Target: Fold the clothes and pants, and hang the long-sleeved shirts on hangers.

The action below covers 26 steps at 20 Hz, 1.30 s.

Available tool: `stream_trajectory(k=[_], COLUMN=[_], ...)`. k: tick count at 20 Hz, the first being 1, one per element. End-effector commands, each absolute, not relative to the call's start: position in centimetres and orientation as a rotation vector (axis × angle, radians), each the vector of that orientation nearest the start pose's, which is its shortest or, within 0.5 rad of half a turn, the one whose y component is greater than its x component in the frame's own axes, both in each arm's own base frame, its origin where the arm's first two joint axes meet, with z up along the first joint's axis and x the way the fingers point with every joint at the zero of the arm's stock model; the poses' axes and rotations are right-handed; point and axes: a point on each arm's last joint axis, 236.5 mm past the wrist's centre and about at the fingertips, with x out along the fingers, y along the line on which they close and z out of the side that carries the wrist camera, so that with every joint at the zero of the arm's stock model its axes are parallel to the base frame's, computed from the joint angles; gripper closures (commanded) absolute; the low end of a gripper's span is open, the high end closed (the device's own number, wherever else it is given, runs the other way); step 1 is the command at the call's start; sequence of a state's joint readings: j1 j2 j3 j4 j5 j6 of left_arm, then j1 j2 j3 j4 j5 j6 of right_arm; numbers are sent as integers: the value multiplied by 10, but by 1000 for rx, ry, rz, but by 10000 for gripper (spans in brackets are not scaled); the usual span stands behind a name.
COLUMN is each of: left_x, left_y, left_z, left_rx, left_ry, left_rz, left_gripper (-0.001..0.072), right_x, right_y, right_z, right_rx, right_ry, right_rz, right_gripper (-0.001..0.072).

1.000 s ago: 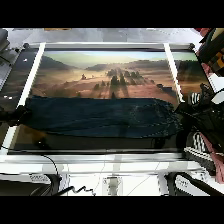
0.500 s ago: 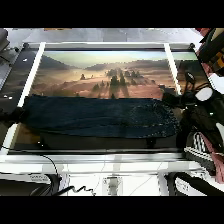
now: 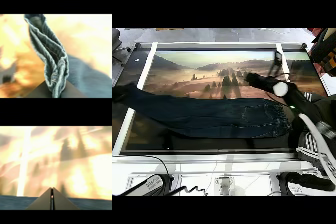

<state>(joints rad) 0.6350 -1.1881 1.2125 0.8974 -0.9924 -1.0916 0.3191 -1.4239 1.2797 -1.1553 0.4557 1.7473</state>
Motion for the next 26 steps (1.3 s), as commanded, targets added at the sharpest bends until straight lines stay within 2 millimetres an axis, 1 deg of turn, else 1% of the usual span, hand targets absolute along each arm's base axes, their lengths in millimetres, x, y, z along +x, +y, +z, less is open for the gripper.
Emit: stream_trajectory(k=[1,3,4,5,6,8,10,11,13,14,16,17,19,20,21,23,24,25,26], left_x=[403,399,398,398,399,401,403,404,406,407,407,407,407,407,407,406,406,404,400], left_y=[88,70,62,56,50,39,31,29,27,27,27,27,27,25,22,5,-9,-29,-50], left_z=[198,213,215,215,215,213,210,209,205,204,203,203,203,203,203,201,198,193,186], left_rx=[-422,-398,-392,-388,-385,-381,-379,-379,-382,-384,-385,-386,-385,-384,-382,-373,-366,-356,-347], left_ry=[574,553,551,557,562,570,581,585,594,599,600,600,601,602,605,622,640,670,707], left_rz=[-103,-141,-159,-176,-190,-216,-236,-242,-250,-251,-251,-251,-252,-255,-263,-305,-343,-395,-454], left_gripper=[678,677,678,678,678,678,677,677,677,677,678,677,677,677,677,678,677,678,677], right_x=[507,492,482,467,448,405,364,344,313,303,298,302,321,337,355,398,421,442,463], right_y=[311,376,407,441,475,531,576,593,620,627,627,623,605,590,572,521,490,459,428], right_z=[70,45,34,24,14,5,2,1,1,0,-4,-6,-11,-12,-11,-1,9,21,40], right_rx=[489,466,466,470,482,492,464,447,430,419,374,360,328,306,283,235,217,214,215], right_ry=[792,864,890,920,958,1017,1031,1035,1027,1025,1023,1026,1035,1042,1048,1054,1052,1044,1018], right_rz=[437,524,567,615,665,762,850,888,946,962,973,967,940,917,886,809,769,730,701], right_gripper=[671,671,671,672,672,671,672,672,672,672,671,671,670,669,669,669,669,669,670])
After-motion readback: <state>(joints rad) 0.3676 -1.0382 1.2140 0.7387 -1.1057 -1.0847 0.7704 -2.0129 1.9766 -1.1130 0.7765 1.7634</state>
